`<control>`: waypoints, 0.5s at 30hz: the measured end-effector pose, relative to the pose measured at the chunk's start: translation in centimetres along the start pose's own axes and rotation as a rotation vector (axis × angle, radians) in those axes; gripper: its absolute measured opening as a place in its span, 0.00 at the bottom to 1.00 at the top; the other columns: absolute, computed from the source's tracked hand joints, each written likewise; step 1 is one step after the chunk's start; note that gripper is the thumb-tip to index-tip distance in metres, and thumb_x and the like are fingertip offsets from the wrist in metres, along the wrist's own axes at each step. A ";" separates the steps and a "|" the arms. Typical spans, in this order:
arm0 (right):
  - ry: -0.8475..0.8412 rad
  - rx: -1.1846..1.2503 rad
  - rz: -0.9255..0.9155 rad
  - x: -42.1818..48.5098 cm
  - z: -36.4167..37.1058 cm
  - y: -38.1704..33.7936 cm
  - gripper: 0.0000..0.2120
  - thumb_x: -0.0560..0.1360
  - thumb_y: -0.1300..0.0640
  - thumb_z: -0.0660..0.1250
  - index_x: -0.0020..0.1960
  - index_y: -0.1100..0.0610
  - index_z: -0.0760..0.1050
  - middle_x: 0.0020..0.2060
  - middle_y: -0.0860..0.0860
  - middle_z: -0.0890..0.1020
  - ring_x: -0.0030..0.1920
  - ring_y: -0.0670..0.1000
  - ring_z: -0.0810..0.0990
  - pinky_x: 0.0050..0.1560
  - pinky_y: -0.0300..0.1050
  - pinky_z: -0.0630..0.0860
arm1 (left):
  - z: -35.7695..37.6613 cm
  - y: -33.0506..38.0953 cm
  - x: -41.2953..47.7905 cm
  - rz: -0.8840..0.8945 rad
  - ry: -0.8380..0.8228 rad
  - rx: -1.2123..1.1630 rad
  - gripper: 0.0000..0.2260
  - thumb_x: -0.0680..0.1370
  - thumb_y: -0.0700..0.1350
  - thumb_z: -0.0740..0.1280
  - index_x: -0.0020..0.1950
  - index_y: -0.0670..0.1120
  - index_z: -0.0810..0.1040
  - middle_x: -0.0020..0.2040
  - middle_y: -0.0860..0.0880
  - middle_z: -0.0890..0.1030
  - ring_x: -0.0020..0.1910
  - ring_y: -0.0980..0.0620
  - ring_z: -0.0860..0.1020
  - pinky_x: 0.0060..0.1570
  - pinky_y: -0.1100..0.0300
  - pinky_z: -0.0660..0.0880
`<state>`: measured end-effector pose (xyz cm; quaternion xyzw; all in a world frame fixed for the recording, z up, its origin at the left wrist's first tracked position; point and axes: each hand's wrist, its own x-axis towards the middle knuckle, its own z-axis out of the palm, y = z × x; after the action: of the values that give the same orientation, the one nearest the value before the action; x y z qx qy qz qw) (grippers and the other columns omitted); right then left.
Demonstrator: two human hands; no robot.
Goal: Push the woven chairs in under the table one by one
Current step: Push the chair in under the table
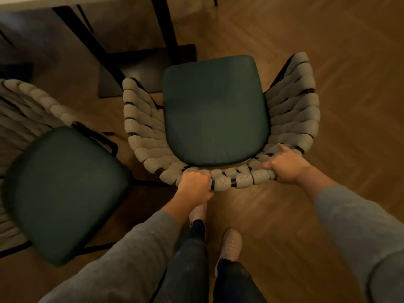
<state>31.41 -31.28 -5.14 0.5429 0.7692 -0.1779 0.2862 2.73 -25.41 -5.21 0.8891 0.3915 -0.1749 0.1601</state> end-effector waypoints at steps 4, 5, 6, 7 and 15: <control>-0.010 0.028 0.052 2.8 -3.6 1.8 0.23 0.78 0.54 0.60 0.70 0.37 0.65 0.61 0.45 0.76 0.65 0.52 0.73 0.73 0.65 0.50 | -1.7 -3.2 2.4 0.078 -0.022 -0.028 0.16 0.75 0.55 0.68 0.59 0.50 0.74 0.52 0.51 0.80 0.50 0.51 0.78 0.52 0.56 0.73; -0.012 0.011 0.054 3.5 -4.5 2.1 0.23 0.78 0.54 0.60 0.70 0.37 0.65 0.63 0.44 0.75 0.66 0.52 0.72 0.72 0.64 0.52 | -2.0 -4.1 2.9 0.101 -0.020 -0.028 0.18 0.75 0.54 0.67 0.62 0.50 0.73 0.54 0.50 0.80 0.52 0.50 0.78 0.54 0.55 0.73; -0.014 -0.010 0.058 4.2 -5.2 2.4 0.23 0.78 0.54 0.60 0.70 0.37 0.65 0.64 0.44 0.74 0.66 0.52 0.72 0.71 0.63 0.54 | -2.4 -5.1 3.3 0.121 -0.026 -0.034 0.19 0.75 0.54 0.67 0.65 0.50 0.72 0.57 0.50 0.80 0.54 0.50 0.78 0.56 0.55 0.72; -0.016 -0.022 0.063 5.1 -5.9 2.8 0.22 0.78 0.54 0.60 0.70 0.38 0.65 0.65 0.44 0.74 0.66 0.52 0.71 0.70 0.61 0.56 | -2.7 -6.2 3.8 0.136 -0.041 -0.050 0.21 0.76 0.53 0.67 0.67 0.50 0.70 0.59 0.50 0.79 0.57 0.50 0.77 0.59 0.54 0.71; -0.009 -0.092 -0.026 10.2 -9.9 5.5 0.21 0.76 0.51 0.60 0.68 0.38 0.66 0.58 0.44 0.77 0.59 0.51 0.75 0.58 0.52 0.66 | -4.5 -9.8 7.3 0.007 -0.170 -0.025 0.26 0.75 0.47 0.69 0.71 0.53 0.65 0.61 0.50 0.78 0.58 0.49 0.77 0.60 0.50 0.73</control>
<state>31.56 -16.13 -3.80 0.5184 0.7822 -0.1485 0.3121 0.86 -12.52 -5.83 0.8703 0.3754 -0.2444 0.2045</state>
